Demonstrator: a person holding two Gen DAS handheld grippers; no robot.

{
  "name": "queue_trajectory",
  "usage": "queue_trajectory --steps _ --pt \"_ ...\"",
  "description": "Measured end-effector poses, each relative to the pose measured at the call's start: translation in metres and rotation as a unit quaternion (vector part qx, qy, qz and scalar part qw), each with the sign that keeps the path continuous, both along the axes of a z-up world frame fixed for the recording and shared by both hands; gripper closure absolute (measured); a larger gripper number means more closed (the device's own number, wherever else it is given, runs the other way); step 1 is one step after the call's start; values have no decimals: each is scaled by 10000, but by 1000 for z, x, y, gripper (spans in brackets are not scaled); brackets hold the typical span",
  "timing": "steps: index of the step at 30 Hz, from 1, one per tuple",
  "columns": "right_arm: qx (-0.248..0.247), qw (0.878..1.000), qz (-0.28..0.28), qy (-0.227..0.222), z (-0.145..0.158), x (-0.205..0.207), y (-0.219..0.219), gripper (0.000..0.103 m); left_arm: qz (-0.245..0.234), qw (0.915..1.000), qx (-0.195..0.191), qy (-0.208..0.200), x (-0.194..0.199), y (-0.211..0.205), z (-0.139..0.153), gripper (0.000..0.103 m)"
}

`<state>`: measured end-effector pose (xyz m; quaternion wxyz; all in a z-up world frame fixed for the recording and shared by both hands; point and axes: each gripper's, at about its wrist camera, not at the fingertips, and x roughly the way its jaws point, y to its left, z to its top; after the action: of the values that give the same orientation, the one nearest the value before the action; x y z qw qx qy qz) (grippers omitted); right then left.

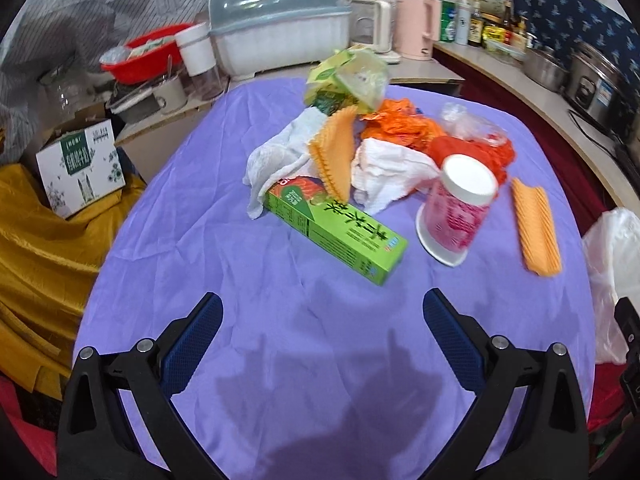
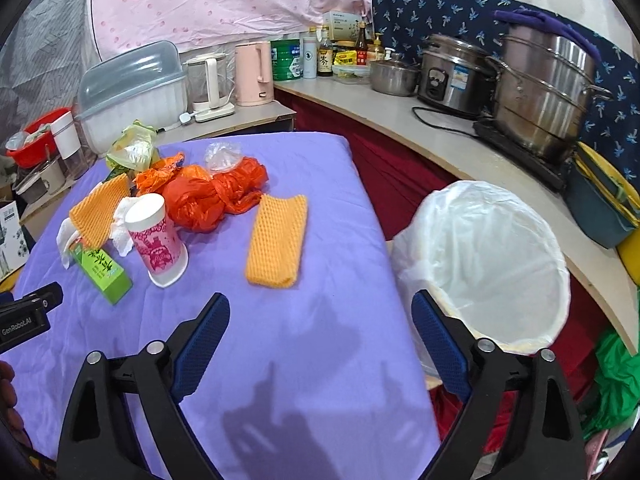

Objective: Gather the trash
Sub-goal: 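Grasp the orange mesh sleeve with the right gripper while the left gripper grasps the green NB box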

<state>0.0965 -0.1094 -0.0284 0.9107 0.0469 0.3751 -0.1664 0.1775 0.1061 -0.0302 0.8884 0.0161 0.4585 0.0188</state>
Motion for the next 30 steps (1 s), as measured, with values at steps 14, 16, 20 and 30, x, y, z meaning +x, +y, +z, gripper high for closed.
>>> queue_trajectory --steps 14,16,20,30 --pt "422 9982 -265 336 -50 92 -18 50 571 9969 -340 421 82 -5 -43 7" --pt "482 9976 -298 399 -56 98 -22 56 600 9966 -328 465 87 -5 -49 8" --pt "718 9955 -301 543 -74 107 -28 62 558 9964 -312 554 94 -4 -58 20" --pt "1045 9927 -127 594 -87 107 -25 91 368 9968 -411 576 84 1 -61 43"
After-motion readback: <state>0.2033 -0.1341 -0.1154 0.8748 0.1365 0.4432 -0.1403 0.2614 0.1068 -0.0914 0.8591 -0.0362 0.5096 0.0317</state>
